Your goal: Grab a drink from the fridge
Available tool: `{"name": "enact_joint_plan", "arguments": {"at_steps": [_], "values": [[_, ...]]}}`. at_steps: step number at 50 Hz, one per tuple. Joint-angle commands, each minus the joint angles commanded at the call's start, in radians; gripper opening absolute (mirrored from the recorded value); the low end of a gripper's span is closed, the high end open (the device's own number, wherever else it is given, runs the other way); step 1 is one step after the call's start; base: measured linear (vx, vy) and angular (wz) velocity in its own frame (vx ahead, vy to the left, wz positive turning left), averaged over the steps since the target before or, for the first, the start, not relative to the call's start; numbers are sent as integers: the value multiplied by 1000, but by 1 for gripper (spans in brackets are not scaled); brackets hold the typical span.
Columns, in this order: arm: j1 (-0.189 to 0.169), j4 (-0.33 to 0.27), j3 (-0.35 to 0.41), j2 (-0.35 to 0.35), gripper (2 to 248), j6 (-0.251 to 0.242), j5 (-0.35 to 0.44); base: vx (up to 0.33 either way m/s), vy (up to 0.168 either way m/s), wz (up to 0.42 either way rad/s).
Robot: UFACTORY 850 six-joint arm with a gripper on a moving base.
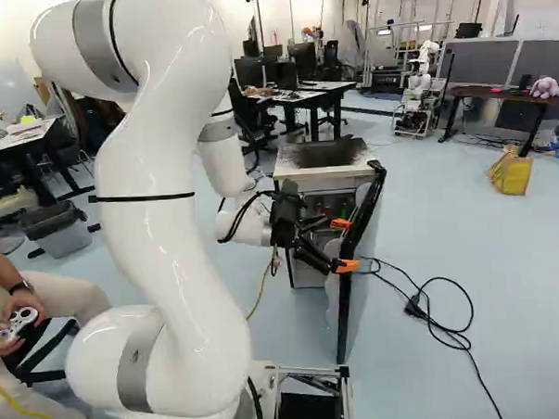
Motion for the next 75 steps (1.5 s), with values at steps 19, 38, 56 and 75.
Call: {"name": "enact_joint_plan", "arguments": {"at_steps": [19, 38, 56, 75], "values": [[-97, 23, -51, -21, 247, 0, 0, 0, 0, 0], [-205, 23, -137, -59, 247, 0, 0, 0, 0, 0], [-299, 23, -225, -99, 247, 0, 0, 0, 0, 0], [-388, 23, -323, -145, 247, 0, 0, 0, 0, 0]]}}
